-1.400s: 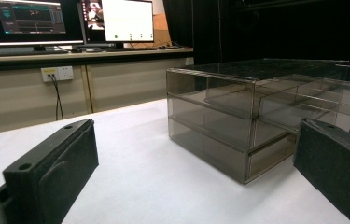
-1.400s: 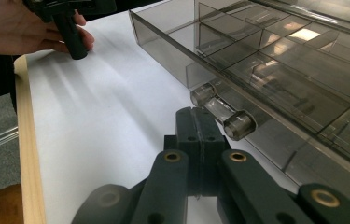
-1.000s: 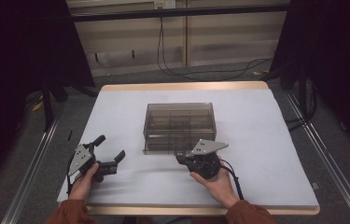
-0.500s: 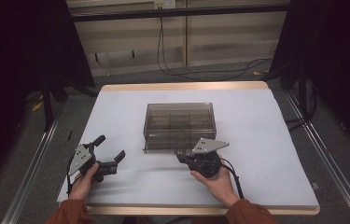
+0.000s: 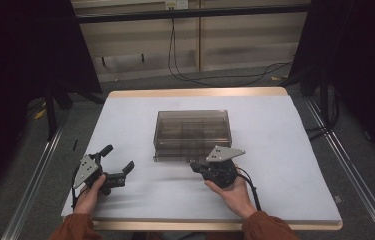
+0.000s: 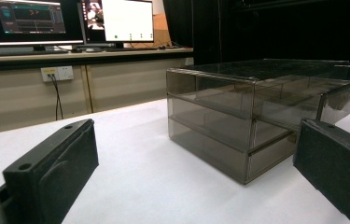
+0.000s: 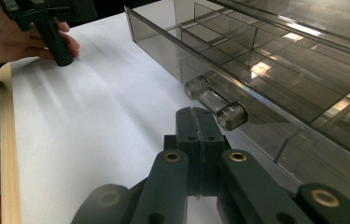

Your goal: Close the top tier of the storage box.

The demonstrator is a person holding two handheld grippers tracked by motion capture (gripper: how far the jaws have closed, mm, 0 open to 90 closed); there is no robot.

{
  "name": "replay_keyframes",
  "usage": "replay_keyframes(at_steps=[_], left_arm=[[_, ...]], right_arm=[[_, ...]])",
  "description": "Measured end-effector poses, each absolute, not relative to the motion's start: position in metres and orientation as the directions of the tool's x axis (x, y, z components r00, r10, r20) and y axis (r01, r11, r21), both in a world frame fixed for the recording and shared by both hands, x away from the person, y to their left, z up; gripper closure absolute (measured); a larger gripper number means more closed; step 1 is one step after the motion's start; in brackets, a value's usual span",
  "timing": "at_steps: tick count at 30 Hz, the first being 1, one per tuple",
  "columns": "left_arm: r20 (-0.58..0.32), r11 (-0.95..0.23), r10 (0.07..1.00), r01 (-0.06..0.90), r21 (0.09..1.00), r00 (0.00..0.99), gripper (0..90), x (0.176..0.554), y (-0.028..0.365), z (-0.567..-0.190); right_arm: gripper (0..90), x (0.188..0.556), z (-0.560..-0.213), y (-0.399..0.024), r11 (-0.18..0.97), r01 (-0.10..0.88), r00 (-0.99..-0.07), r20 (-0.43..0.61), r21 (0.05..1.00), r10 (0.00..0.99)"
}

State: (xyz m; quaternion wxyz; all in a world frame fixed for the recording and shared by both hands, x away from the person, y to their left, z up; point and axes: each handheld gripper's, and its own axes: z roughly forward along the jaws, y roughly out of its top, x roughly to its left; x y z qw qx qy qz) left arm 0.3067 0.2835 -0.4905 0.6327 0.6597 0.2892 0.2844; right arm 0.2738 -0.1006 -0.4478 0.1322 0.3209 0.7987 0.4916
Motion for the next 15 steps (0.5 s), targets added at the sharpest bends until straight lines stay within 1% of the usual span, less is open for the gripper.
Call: replay_keyframes(at_steps=[15], left_arm=[[0.014,-0.037,0.741,0.02,0.999,0.671,0.0,0.3069,0.2838,-0.4905]], right_arm=[[90.0,0.2744,-0.4487,-0.1031,0.285,0.388,-0.749,0.119,0.877,0.652]])
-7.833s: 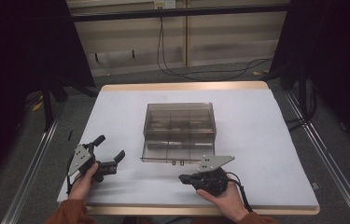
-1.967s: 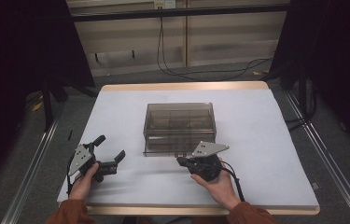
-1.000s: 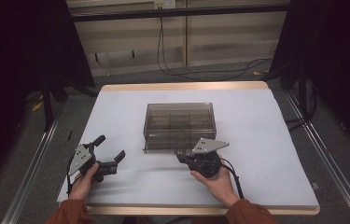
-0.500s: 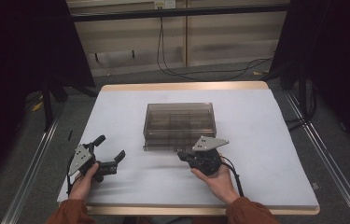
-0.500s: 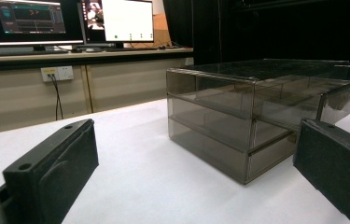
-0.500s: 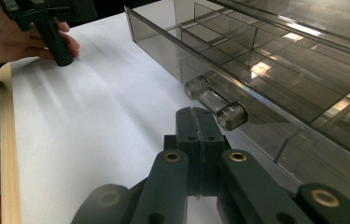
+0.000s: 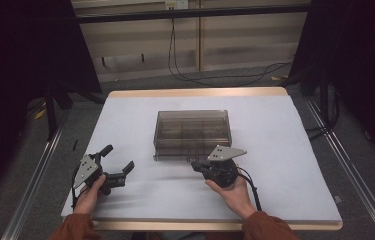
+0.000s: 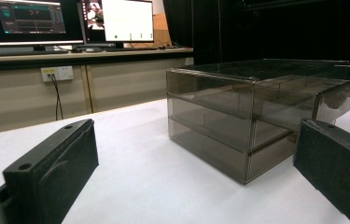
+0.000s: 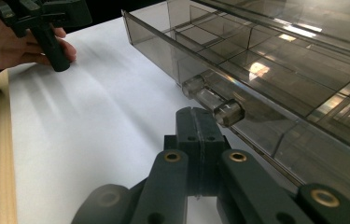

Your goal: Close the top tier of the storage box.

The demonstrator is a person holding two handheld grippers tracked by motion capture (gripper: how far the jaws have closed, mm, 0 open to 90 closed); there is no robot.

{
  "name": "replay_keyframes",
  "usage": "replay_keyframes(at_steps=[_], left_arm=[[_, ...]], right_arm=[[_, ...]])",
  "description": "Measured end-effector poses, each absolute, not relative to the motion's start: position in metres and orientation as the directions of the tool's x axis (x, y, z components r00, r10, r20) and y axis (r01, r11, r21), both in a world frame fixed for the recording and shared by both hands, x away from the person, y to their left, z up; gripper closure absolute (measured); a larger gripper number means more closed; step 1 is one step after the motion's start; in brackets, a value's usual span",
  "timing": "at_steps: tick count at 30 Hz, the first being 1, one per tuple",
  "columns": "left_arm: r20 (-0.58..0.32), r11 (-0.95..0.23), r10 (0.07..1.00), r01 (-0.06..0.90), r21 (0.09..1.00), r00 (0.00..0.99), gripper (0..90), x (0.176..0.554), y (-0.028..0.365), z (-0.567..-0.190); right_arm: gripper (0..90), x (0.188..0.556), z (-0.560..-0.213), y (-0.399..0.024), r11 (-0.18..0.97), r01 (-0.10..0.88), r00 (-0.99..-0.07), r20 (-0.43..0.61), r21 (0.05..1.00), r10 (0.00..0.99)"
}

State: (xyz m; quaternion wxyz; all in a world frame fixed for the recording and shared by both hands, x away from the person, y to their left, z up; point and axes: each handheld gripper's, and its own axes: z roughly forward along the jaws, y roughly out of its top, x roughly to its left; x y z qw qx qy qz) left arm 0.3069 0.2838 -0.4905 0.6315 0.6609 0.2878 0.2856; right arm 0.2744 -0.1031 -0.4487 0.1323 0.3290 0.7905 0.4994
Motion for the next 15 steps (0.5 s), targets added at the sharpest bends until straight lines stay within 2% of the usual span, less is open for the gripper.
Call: replay_keyframes(at_steps=[15], left_arm=[[0.016,-0.037,0.737,0.016,0.999,0.676,0.0,0.3071,0.2836,-0.4904]], right_arm=[[90.0,0.2774,-0.4462,-0.1023,0.27,0.37,-0.747,0.113,0.889,0.655]])
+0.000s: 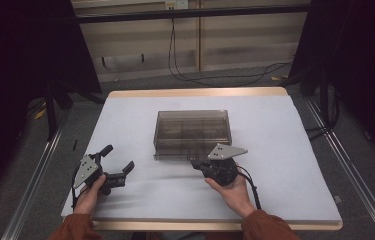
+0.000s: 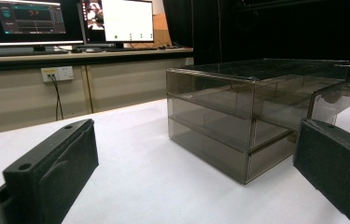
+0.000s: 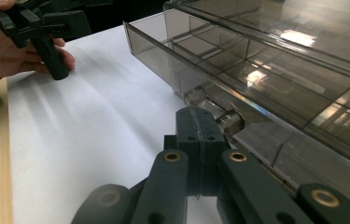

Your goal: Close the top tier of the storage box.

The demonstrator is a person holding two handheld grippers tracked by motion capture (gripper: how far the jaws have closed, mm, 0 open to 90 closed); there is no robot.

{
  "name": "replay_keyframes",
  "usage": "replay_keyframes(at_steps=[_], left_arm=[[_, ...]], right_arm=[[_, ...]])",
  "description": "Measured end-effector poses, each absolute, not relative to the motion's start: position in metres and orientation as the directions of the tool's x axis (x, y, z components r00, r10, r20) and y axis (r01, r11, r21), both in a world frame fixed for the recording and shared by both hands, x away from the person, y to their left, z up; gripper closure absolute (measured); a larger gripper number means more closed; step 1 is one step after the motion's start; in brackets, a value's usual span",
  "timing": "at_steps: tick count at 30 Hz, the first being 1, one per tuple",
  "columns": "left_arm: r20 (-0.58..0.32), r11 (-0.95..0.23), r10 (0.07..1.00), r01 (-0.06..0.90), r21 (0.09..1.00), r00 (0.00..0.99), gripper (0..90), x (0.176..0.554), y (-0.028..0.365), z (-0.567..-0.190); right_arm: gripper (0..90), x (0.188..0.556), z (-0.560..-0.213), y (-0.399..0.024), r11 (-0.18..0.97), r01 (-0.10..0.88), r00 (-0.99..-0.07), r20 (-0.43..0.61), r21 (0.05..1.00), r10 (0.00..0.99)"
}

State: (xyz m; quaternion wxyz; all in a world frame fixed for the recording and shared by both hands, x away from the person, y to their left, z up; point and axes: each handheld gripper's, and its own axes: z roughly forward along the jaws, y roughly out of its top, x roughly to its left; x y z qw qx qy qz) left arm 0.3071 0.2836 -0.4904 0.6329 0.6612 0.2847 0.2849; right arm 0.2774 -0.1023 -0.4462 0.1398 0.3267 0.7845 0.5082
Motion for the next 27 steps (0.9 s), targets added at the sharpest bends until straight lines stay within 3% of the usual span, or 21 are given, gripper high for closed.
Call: replay_keyframes(at_steps=[27], left_arm=[[0.016,-0.036,0.737,0.016,0.999,0.676,0.0,0.307,0.2836,-0.4904]], right_arm=[[90.0,0.2853,-0.4487,-0.1003,0.25,0.377,-0.74,0.128,0.892,0.66]])
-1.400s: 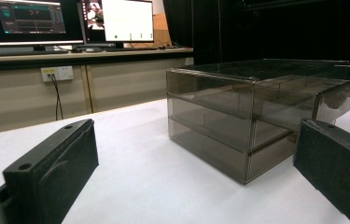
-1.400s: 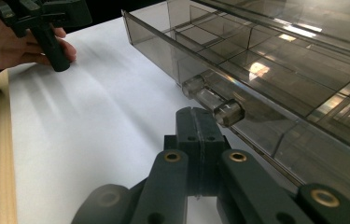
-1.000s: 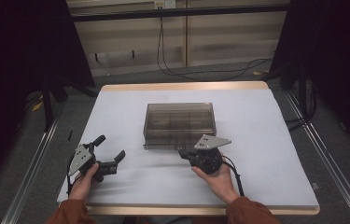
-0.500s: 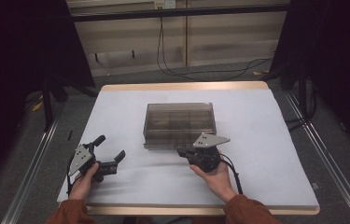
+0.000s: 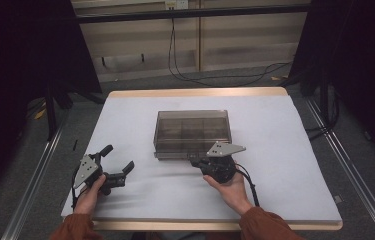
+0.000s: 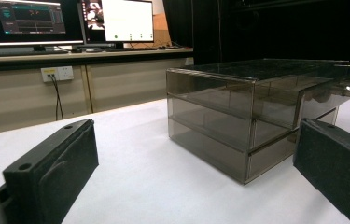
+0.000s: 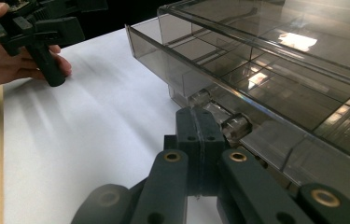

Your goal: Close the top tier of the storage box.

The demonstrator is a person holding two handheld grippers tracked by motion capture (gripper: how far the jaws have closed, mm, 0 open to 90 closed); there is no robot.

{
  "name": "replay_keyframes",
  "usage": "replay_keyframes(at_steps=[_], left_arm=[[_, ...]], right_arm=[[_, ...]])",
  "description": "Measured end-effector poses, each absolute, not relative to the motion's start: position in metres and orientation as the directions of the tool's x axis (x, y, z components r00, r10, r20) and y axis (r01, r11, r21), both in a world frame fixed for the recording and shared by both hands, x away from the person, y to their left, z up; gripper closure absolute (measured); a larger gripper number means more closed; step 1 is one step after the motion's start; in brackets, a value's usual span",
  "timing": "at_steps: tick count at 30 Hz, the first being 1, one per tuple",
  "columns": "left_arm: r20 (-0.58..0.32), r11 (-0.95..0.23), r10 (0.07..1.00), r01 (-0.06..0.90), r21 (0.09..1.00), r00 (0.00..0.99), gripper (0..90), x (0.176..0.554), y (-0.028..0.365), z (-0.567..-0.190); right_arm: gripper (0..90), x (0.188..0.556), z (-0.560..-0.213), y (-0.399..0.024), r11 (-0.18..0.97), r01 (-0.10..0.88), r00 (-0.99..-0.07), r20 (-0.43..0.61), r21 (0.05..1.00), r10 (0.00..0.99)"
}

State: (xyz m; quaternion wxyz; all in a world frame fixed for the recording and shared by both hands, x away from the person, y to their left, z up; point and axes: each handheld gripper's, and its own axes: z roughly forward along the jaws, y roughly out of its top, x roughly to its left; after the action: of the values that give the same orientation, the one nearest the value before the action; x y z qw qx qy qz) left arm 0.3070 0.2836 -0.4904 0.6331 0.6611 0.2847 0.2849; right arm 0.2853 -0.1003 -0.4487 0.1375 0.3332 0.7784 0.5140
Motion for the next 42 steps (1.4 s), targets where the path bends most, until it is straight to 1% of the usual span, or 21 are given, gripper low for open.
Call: replay_keyframes(at_steps=[42], left_arm=[[0.013,-0.032,0.737,0.016,0.999,0.676,0.0,0.307,0.283,-0.491]], right_arm=[[90.0,0.298,-0.447,-0.101,0.24,0.38,-0.73,0.13,0.893,0.67]])
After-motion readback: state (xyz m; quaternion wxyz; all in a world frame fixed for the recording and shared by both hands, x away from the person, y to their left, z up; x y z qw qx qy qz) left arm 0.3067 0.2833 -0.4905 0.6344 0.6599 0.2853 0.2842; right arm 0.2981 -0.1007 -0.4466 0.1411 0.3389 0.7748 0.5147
